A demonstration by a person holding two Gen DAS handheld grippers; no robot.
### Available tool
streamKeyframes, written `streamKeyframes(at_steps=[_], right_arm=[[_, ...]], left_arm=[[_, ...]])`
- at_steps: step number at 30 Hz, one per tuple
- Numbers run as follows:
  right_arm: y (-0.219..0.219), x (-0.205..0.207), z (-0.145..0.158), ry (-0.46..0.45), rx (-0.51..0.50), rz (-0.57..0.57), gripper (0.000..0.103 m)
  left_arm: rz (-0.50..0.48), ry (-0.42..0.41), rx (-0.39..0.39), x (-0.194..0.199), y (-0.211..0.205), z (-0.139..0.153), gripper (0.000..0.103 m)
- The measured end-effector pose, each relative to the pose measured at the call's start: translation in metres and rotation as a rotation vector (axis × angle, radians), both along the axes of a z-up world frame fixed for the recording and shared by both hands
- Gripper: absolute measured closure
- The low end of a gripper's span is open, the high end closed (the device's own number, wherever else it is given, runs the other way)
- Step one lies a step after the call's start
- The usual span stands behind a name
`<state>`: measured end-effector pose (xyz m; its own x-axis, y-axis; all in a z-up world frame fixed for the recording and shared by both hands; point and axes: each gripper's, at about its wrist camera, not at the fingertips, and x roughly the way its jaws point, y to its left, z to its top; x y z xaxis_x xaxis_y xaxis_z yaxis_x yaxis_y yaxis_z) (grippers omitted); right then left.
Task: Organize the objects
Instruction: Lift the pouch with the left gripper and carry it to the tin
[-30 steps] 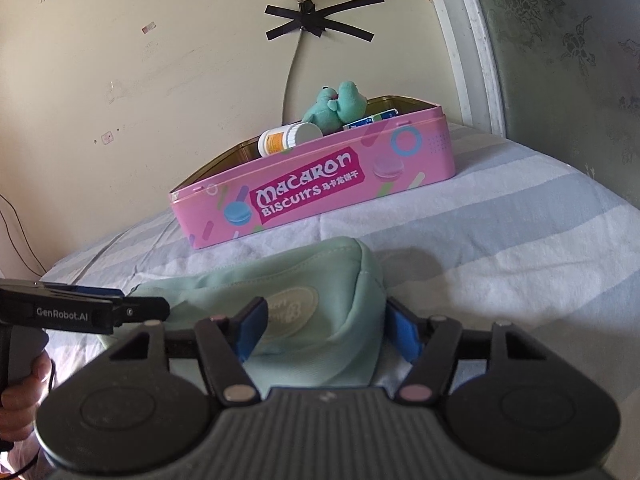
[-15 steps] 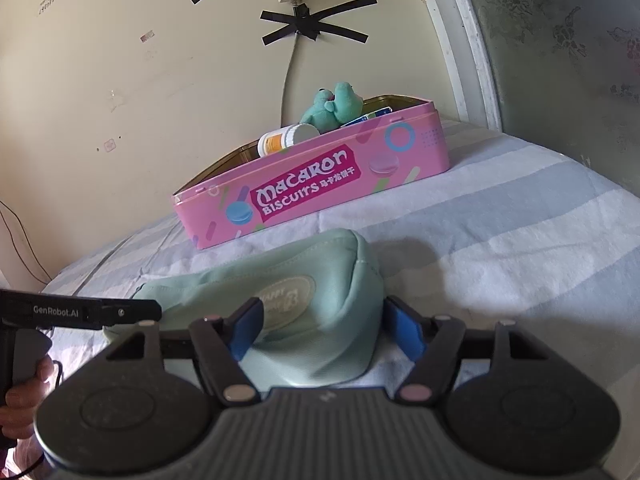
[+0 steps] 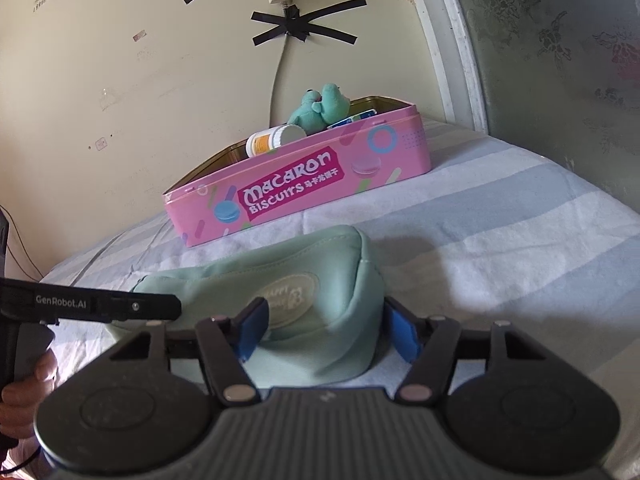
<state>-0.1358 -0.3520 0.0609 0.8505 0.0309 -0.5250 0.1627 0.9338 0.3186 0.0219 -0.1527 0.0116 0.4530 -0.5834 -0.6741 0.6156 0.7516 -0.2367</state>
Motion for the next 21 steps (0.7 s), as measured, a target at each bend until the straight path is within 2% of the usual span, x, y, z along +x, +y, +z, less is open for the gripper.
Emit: streamKeyframes(at_steps=[6, 9, 13, 16, 21], right_arm=[[-0.022, -0.023, 0.002, 0.010, -0.010, -0.075, 0.045], [-0.034, -0.034, 0.000, 0.015, 0.000, -0.094, 0.047], [-0.039, -0.034, -0.004, 0.006, -0.002, -0.088, 0.047], [-0.040, -0.032, -0.006, -0.011, -0.002, -0.091, 0.047], [-0.033, -0.032, -0.007, -0.035, -0.048, -0.096, 0.048]], left_arm=[[-0.093, 0.039, -0.036, -0.011, -0.019, -0.001, 0.041], [-0.145, 0.030, -0.041, -0.019, -0.028, -0.004, 0.042], [-0.153, -0.012, -0.038, -0.021, -0.034, -0.007, 0.042], [-0.147, -0.017, -0.040, -0.018, -0.034, -0.007, 0.042], [-0.134, -0.002, -0.042, -0.013, -0.031, -0.005, 0.049]])
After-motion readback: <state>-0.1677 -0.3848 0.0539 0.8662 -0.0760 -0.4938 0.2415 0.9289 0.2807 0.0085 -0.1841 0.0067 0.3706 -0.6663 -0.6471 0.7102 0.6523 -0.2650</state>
